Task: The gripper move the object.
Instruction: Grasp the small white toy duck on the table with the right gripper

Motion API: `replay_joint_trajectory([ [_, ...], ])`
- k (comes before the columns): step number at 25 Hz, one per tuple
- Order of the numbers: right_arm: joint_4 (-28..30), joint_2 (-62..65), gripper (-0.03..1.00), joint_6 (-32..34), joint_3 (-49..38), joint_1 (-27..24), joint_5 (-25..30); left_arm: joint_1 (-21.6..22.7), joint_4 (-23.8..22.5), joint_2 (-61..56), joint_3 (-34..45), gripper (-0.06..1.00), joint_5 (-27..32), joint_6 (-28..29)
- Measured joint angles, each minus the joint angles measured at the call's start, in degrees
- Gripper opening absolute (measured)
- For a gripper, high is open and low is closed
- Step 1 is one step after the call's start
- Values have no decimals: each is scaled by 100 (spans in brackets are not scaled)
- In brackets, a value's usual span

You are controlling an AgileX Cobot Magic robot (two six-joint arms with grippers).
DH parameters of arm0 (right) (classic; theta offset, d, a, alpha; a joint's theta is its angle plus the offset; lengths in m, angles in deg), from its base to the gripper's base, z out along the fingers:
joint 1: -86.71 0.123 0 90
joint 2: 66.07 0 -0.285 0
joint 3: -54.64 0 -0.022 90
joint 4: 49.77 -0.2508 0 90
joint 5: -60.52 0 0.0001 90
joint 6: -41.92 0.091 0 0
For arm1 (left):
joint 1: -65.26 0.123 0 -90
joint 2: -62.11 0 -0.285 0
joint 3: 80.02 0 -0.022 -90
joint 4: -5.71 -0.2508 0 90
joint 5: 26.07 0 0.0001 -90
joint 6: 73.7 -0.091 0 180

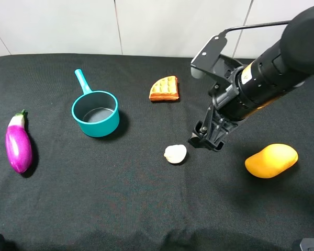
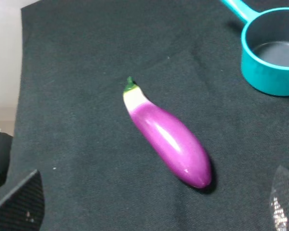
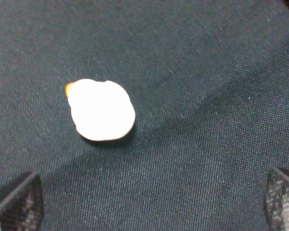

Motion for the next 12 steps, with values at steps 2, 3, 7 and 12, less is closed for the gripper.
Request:
replay_joint_trajectory([
  [2, -158, -133, 69, -172, 48, 0, 6, 0, -1, 0, 0, 99, 0, 0],
  [3, -240, -210, 69, -276, 63, 0, -1, 0, -8, 0, 0, 99, 0, 0],
  [7, -494, -529, 69, -580, 70, 0, -20, 0, -14, 0, 0, 99, 0, -6],
  [12, -721, -875, 69, -884, 70, 0, -91, 0, -14, 0, 0, 99, 0, -6],
])
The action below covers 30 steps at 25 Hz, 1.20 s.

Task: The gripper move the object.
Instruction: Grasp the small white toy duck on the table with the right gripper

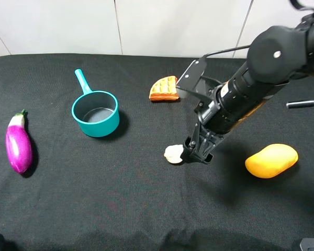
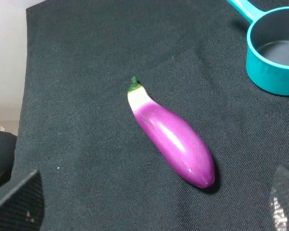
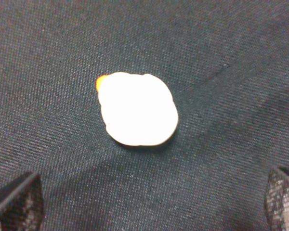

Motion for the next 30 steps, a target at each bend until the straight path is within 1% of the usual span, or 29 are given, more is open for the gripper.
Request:
replay_joint_trajectory([
  [5, -273, -292, 69, -276, 0, 0, -169, 0, 0, 0, 0, 99, 0, 0],
  [11, -433, -578, 69, -438, 5, 0, -426, 0, 0, 0, 0, 99, 0, 0],
  [20, -507, -1131, 69, -457, 350, 0, -544, 0, 0, 0, 0, 99, 0, 0],
  [26, -895, -1378, 69, -742, 358, 0, -580, 0, 0, 0, 0, 99, 0, 0],
  [30, -991, -1533, 69, -787, 360, 0, -642, 0, 0, 0, 0, 99, 0, 0],
])
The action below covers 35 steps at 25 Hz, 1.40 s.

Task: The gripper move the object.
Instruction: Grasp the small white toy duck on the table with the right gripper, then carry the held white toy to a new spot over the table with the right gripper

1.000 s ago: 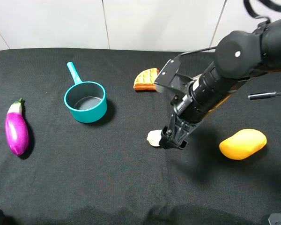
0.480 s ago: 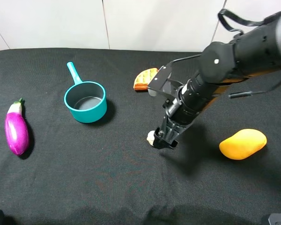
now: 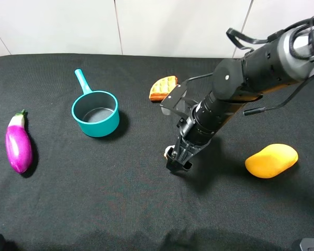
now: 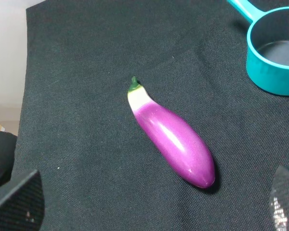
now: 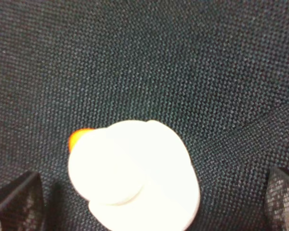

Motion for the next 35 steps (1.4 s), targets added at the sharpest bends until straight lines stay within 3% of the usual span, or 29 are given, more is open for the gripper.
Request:
replay_joint_trajectory([
  [10, -71, -81, 69, -33, 0, 0, -81, 0, -5, 0, 0, 99, 0, 0],
  [18, -78, -81, 35, -33, 0, 0, -88, 0, -5, 0, 0, 99, 0, 0],
  [35, -85, -81, 34, -33, 0, 0, -77, 0, -5, 0, 0, 99, 0, 0],
])
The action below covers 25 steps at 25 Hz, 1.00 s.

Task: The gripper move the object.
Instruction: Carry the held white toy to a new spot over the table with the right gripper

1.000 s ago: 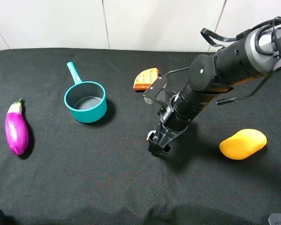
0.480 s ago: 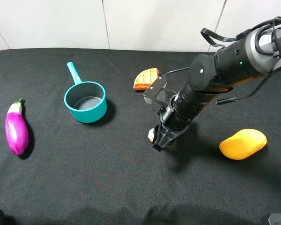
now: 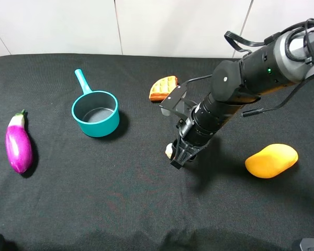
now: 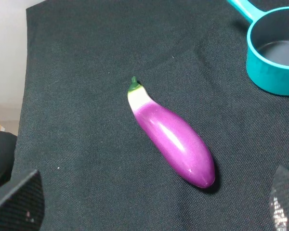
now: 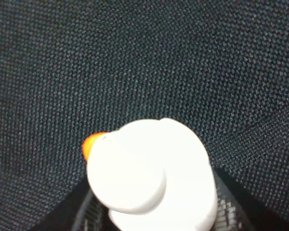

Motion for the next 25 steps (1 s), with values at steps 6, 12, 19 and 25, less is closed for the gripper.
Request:
replay_joint_trajectory([
  [6, 66, 196, 34, 172, 0, 0, 66, 0, 0, 0, 0, 99, 0, 0],
  [12, 631, 620, 34, 818, 0, 0, 283, 0, 0, 0, 0, 99, 0, 0],
  [19, 1196, 1033, 33, 1558, 0, 0, 691, 0, 0, 0, 0, 99, 0, 0],
  [25, 1405, 1174, 33, 2013, 451, -34, 1372, 0, 0, 0, 0, 99, 0, 0],
])
